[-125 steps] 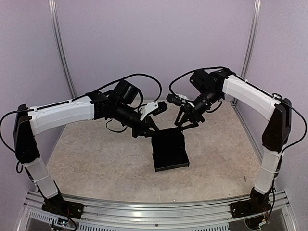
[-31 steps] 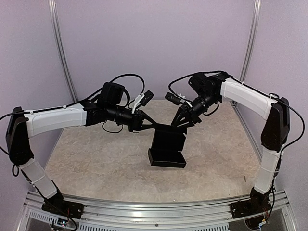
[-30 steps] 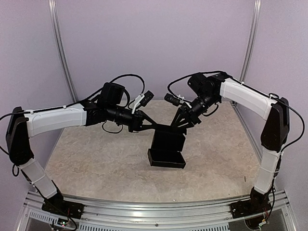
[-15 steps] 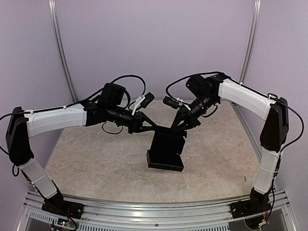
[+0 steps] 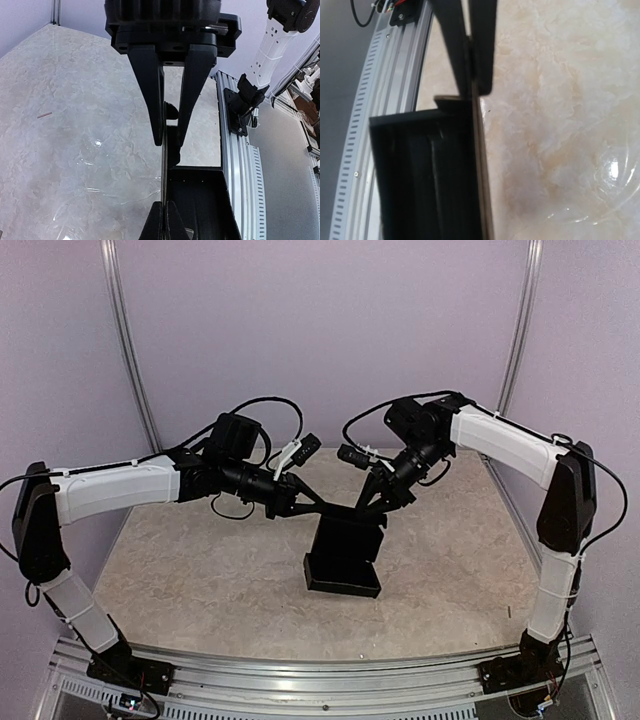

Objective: Fold the paper box

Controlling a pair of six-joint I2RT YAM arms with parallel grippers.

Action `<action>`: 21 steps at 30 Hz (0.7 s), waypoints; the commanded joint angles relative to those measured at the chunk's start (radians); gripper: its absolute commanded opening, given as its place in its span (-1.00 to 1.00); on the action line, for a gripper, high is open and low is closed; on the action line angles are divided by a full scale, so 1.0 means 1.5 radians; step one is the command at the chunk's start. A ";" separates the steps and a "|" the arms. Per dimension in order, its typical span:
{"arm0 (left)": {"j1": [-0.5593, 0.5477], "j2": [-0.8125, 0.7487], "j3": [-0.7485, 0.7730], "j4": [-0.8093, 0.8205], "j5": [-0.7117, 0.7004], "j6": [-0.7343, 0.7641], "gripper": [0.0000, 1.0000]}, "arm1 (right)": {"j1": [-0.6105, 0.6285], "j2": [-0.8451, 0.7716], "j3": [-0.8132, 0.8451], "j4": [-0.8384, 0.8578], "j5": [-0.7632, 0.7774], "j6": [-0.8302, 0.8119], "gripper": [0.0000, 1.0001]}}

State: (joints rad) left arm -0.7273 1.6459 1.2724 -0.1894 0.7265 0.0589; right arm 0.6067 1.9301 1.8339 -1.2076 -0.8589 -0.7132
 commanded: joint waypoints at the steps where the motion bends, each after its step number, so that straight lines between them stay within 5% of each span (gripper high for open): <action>1: -0.005 -0.006 0.025 -0.007 0.008 0.011 -1.00 | 0.011 0.015 0.010 -0.011 0.002 0.003 -0.71; 10: -0.006 -0.013 0.024 -0.008 -0.001 0.008 -1.00 | 0.014 0.010 -0.002 0.001 0.000 0.006 -1.00; 11: -0.006 -0.016 0.022 -0.006 -0.004 0.007 -0.94 | 0.014 0.008 -0.005 0.004 0.000 0.007 -1.00; 15: -0.004 -0.042 -0.003 -0.010 -0.051 0.016 -0.21 | 0.014 -0.017 -0.020 0.022 0.002 0.006 -1.00; 21: 0.066 -0.149 -0.093 0.062 -0.021 -0.010 -0.02 | 0.013 -0.032 -0.031 0.017 -0.010 -0.001 -1.00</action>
State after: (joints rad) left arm -0.7002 1.5223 1.1908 -0.1810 0.6758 0.0731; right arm 0.6163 1.9327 1.8053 -1.1831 -0.8566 -0.7101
